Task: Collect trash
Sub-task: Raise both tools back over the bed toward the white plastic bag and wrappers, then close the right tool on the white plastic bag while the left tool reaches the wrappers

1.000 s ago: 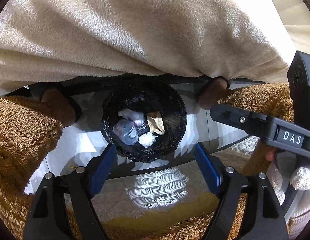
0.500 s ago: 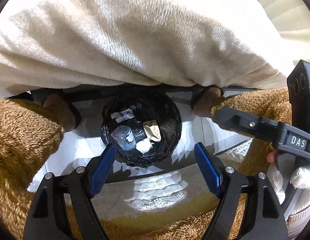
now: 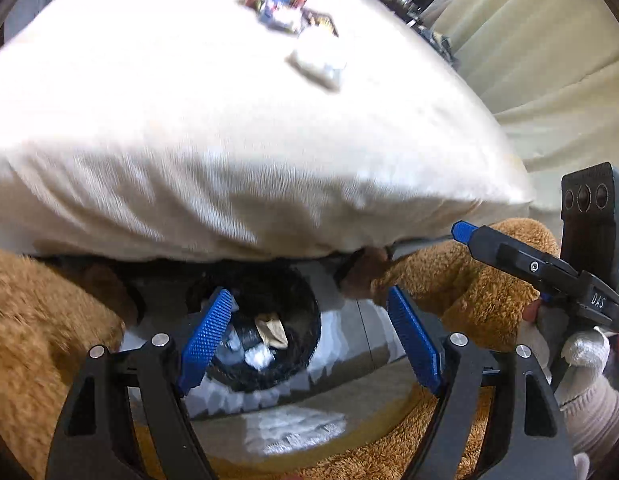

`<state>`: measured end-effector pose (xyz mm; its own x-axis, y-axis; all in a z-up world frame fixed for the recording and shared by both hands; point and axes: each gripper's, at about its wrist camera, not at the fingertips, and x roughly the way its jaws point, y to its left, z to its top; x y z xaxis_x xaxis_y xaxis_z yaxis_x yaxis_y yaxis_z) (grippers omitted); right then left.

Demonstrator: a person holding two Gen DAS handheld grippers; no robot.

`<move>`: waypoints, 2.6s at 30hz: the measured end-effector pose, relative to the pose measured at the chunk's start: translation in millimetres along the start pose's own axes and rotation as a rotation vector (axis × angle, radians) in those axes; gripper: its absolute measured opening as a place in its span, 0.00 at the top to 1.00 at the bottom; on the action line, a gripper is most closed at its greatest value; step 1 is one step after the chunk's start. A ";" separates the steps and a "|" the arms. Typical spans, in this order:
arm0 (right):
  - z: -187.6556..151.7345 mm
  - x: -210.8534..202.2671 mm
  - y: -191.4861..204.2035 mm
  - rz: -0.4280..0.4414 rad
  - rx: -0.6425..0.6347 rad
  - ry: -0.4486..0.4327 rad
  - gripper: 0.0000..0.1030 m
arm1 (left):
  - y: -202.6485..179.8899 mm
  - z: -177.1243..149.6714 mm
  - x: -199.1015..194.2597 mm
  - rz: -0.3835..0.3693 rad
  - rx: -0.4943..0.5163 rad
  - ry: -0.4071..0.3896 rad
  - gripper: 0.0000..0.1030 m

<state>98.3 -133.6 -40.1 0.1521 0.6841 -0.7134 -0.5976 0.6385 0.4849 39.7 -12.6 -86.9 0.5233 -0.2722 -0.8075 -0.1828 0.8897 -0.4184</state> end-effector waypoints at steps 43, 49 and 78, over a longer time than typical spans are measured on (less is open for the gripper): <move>143.9 119.8 4.5 -0.068 -0.230 0.050 0.40 | 32.0 75.1 -58.1 0.013 0.081 -0.277 0.06; 142.9 117.3 0.6 -0.052 -0.223 0.054 0.49 | 35.8 78.0 -56.7 0.004 0.054 -0.279 0.06; 119.8 38.2 -41.1 -0.084 -0.125 -0.090 0.49 | 8.3 183.9 11.9 0.140 0.143 -0.250 0.07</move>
<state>222.9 -91.5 -26.7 0.2726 0.6623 -0.6979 -0.6724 0.6499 0.3542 197.5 58.9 -23.5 0.6926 -0.0608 -0.7187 -0.1581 0.9594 -0.2335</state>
